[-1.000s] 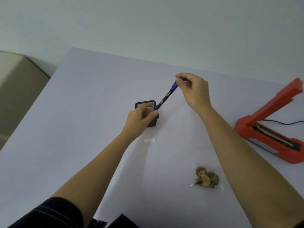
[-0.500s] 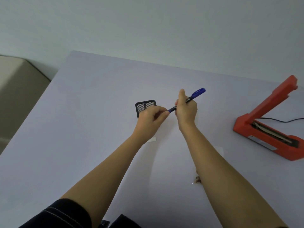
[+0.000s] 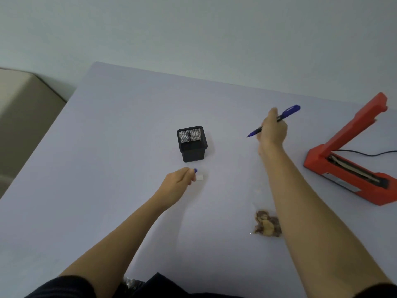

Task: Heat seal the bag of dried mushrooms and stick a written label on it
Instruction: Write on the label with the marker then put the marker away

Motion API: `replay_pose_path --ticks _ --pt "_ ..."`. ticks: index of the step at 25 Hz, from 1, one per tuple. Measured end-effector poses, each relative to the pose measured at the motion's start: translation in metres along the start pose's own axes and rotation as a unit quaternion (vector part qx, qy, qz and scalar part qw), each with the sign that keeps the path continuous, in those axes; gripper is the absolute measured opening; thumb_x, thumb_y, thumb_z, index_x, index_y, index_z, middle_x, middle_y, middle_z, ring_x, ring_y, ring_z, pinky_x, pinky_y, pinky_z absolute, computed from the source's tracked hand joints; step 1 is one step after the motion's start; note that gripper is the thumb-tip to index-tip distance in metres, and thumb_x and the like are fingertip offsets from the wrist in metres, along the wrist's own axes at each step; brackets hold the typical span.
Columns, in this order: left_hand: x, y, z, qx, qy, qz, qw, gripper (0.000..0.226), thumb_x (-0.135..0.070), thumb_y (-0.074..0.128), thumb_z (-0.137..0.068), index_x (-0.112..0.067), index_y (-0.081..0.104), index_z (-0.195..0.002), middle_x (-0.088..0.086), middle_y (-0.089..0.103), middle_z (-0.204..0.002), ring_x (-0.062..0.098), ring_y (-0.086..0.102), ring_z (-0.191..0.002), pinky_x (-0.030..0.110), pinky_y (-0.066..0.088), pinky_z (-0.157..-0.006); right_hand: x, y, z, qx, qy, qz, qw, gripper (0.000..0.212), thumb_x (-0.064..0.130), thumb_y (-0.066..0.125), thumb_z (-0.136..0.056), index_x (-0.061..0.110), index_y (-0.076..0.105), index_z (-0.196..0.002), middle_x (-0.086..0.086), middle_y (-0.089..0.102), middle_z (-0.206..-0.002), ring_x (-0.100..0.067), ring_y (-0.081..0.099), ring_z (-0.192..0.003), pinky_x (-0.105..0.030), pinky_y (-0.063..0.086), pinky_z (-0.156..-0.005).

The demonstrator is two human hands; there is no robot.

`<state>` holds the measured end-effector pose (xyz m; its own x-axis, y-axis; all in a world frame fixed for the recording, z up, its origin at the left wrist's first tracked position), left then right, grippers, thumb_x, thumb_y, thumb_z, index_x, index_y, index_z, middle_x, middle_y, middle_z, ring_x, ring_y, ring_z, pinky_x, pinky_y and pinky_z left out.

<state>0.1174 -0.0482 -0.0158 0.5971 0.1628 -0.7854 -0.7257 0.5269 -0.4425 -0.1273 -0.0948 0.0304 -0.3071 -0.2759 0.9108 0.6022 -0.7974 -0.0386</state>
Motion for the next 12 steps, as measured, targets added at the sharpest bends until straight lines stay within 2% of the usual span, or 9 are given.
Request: replay_pose_path --ticks 2,4,6,9,12 --pt "0.032 -0.011 0.003 -0.053 -0.033 0.008 0.998 0.027 -0.026 0.040 -0.098 -0.011 0.060 -0.087 -0.001 0.064 -0.078 0.011 0.058 -0.072 0.022 0.043 -0.072 -0.005 0.000 0.005 0.064 -0.033 0.016 0.997 0.045 0.043 0.045 -0.093 0.016 0.044 -0.057 0.003 0.045 -0.054 -0.007 0.040 -0.037 -0.018 0.035 -0.037" --pt "0.050 -0.023 0.001 -0.116 -0.045 -0.032 0.992 0.020 -0.024 0.050 -0.095 -0.014 0.066 -0.092 0.001 0.068 -0.080 0.016 0.061 -0.076 0.018 0.044 -0.069 -0.026 0.002 0.021 0.109 -0.027 0.033 0.993 0.045 0.046 0.049 -0.091 0.015 0.049 -0.059 0.000 0.052 -0.055 -0.007 0.049 -0.040 -0.018 0.043 -0.041" --pt "0.063 -0.032 -0.003 -0.159 -0.056 -0.058 0.984 0.017 -0.023 0.058 -0.091 -0.012 0.070 -0.096 0.001 0.068 -0.081 0.016 0.061 -0.079 0.015 0.041 -0.067 -0.054 0.002 0.037 0.138 -0.010 0.023 0.990 0.040 0.040 0.056 -0.089 0.014 0.049 -0.060 -0.002 0.055 -0.059 -0.006 0.054 -0.044 -0.017 0.048 -0.046" --pt "0.079 -0.038 -0.010 -0.184 -0.071 -0.098 0.976 0.015 -0.017 0.062 -0.087 -0.008 0.069 -0.096 0.005 0.065 -0.081 0.019 0.057 -0.076 0.023 0.041 -0.069 -0.087 0.001 0.056 0.187 0.002 0.006 0.982 0.035 0.028 0.063 -0.087 0.014 0.045 -0.060 -0.006 0.058 -0.065 -0.004 0.058 -0.049 -0.015 0.050 -0.050" --pt "0.089 -0.038 -0.018 -0.200 -0.067 -0.133 0.968 0.009 -0.010 0.060 -0.083 -0.006 0.064 -0.090 0.004 0.058 -0.079 0.022 0.054 -0.074 0.028 0.040 -0.067 -0.104 0.005 0.071 0.189 -0.021 0.033 0.981 0.035 0.024 0.061 -0.088 0.011 0.043 -0.062 -0.006 0.061 -0.063 -0.005 0.062 -0.050 -0.017 0.053 -0.051"
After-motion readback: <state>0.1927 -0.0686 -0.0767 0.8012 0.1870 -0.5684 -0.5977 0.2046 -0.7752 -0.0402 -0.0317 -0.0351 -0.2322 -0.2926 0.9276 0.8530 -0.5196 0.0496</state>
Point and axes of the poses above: each hand's wrist, its own z-axis away from the middle knuckle, its own y-axis out of the palm, x = y × z, the point moved 2 cm from there along -z, towards the middle knuckle
